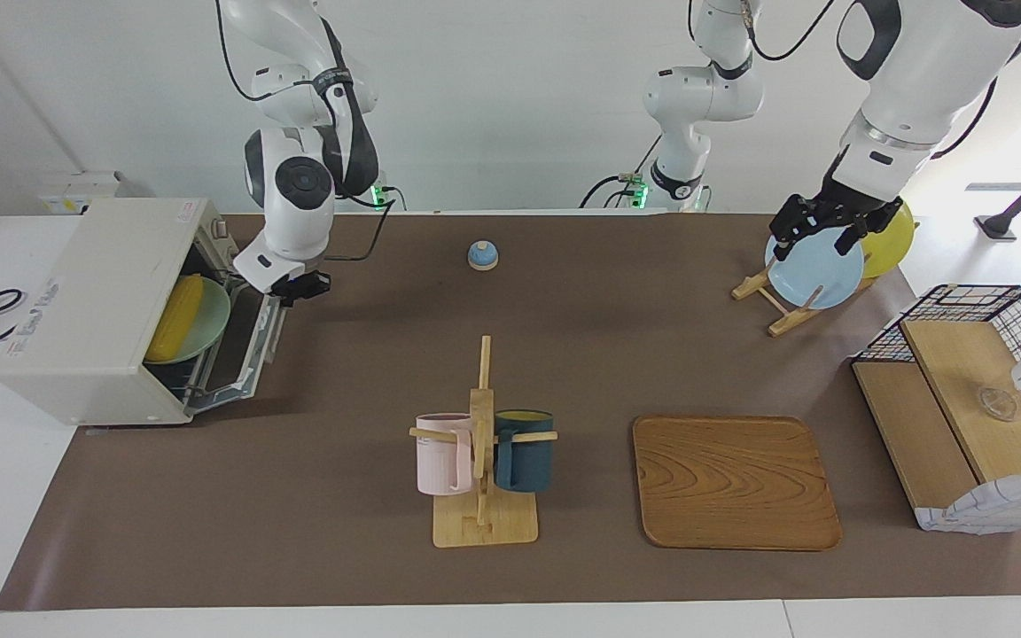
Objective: Put corn in oven
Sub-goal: 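Push the oven door closed with the right gripper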
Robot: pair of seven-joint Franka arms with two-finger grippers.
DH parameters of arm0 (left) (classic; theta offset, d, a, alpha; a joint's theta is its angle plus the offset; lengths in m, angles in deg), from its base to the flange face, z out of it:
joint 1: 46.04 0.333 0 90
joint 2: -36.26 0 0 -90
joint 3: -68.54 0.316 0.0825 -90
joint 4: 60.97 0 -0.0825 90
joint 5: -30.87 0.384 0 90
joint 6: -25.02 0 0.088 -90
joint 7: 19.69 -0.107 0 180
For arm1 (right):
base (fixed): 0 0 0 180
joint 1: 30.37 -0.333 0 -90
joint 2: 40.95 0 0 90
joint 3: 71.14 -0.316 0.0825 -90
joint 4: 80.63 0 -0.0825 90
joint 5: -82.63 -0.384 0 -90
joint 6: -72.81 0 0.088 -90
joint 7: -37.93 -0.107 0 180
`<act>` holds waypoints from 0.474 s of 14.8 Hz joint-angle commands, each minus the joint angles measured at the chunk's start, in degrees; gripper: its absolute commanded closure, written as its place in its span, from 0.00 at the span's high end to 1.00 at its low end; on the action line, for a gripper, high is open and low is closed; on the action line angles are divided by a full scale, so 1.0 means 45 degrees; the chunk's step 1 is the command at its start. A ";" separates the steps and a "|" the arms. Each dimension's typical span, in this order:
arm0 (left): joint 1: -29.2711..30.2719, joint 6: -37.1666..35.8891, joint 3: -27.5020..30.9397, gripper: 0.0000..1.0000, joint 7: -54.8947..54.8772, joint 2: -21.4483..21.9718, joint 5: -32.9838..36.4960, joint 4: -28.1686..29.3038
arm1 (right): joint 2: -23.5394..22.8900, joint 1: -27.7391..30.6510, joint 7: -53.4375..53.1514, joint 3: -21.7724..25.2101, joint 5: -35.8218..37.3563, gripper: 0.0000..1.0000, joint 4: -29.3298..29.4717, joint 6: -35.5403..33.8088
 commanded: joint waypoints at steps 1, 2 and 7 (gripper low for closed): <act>-0.0042 0.0144 0.0029 1.00 -0.0019 -0.0008 -0.0101 -0.0014 | -0.0136 0.1446 0.1961 0.0423 0.1261 0.00 0.0560 0.0445; -0.0042 0.0144 0.0029 1.00 -0.0019 -0.0008 -0.0101 -0.0014 | 0.0019 0.1719 0.2449 0.0423 0.1241 0.00 0.0560 0.0465; -0.0042 0.0144 -0.0010 1.00 -0.0019 -0.0008 -0.0101 -0.0033 | 0.0372 0.2523 0.3919 0.0423 0.0969 0.00 0.0599 0.0465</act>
